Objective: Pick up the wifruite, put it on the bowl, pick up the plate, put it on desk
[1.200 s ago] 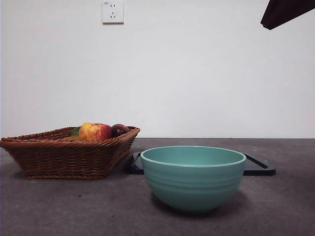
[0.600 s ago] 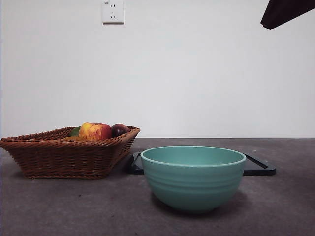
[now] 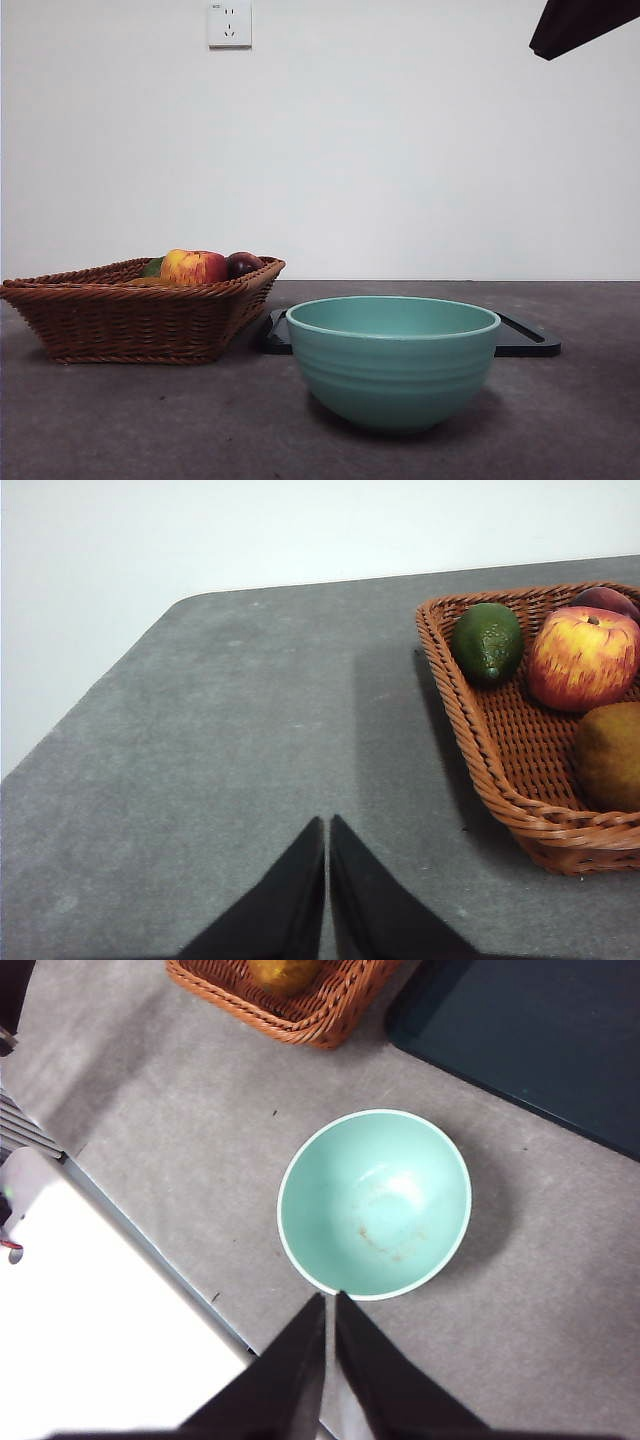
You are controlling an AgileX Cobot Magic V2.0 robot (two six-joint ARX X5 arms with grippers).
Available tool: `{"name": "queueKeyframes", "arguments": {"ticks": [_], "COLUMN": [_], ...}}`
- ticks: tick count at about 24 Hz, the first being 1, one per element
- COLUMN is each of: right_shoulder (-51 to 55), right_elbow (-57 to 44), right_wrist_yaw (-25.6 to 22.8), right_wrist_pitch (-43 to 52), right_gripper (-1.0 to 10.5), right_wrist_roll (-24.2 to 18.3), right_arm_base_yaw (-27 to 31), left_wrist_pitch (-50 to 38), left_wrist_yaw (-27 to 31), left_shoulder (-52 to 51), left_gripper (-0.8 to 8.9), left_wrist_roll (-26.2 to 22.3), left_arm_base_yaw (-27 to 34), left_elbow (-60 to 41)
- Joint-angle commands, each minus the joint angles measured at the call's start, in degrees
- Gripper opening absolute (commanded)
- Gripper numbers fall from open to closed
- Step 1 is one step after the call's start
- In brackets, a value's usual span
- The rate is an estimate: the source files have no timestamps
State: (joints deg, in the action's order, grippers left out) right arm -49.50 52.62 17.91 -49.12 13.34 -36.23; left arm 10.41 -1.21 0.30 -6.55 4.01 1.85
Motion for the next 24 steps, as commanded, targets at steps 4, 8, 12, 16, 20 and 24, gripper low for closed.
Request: {"name": "queueKeyframes", "arguments": {"ticks": [4, 8, 12, 16, 20, 24], "right_shoulder": [5.18, 12.61, 20.94, 28.09, 32.83, 36.92], "right_elbow": [0.13, -1.36, -4.76, -13.68, -22.75, -31.43], "right_wrist_yaw": [-1.79, -2.38, -6.05, -6.05, -6.03, -6.10], "right_wrist_pitch": [5.77, 13.90, 17.40, 26.62, 35.71, 42.69], "right_gripper": [0.1, 0.1, 0.1, 0.1, 0.1, 0.1], "right_wrist_roll": [-8.02, -11.56, -15.67, -17.07, -17.03, -16.98], "right_arm_base_yaw": [8.33, 23.91, 33.73, 37.03, 37.13, 36.06], "left_wrist_pitch": [0.33, 0.35, 0.35, 0.35, 0.35, 0.35], "left_wrist_yaw": [0.17, 0.17, 0.17, 0.17, 0.17, 0.17], "left_shoulder": [-0.13, -0.13, -0.13, -0.13, -0.13, -0.13], "left_gripper": [0.07, 0.07, 0.07, 0.07, 0.07, 0.07], "left_wrist_roll": [0.15, 0.15, 0.15, 0.15, 0.15, 0.15], "left_arm_base_yaw": [0.11, 0.11, 0.11, 0.11, 0.11, 0.11], "left_elbow": [-1.18, -1.18, -1.18, -1.18, -1.18, -1.18]}}
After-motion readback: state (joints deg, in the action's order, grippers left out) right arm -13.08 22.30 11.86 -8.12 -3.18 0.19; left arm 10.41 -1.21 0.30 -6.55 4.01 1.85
